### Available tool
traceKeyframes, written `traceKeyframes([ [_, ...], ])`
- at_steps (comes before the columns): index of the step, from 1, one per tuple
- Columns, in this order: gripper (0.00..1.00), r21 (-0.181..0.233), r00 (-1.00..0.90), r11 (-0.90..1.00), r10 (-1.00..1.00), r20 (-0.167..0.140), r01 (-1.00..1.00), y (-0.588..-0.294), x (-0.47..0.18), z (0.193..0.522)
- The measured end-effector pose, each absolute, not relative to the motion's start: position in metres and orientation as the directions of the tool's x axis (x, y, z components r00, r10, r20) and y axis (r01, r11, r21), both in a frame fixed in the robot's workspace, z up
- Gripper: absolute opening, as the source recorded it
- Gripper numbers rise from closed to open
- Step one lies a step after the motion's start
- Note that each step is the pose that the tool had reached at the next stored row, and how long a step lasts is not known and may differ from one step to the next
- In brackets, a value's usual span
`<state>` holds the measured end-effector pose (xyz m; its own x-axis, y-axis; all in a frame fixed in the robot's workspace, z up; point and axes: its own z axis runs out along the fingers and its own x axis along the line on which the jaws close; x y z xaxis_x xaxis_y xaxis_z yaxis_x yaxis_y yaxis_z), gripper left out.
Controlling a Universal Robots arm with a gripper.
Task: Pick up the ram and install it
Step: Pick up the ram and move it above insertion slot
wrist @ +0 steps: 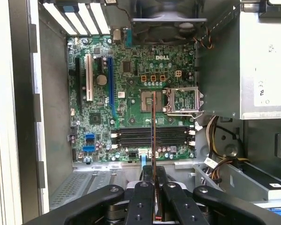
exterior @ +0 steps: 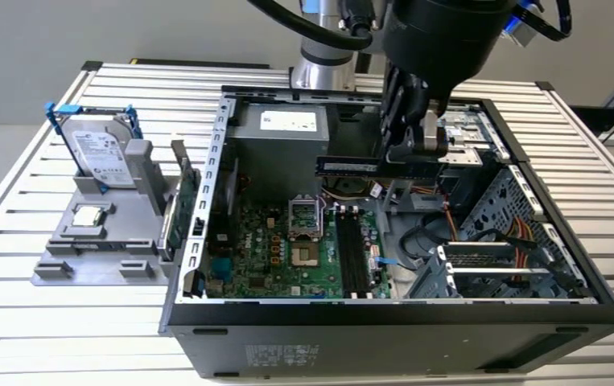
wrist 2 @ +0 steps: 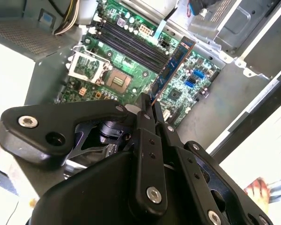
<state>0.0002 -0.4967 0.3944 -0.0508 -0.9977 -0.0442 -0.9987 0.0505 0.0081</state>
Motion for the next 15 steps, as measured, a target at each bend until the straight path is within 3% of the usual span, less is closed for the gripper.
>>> traceKeyframes([
  [15,0.00,0.008,-0.051,0.051,-0.998,-0.044,-0.999,-0.4882,0.0086,0.3934],
])
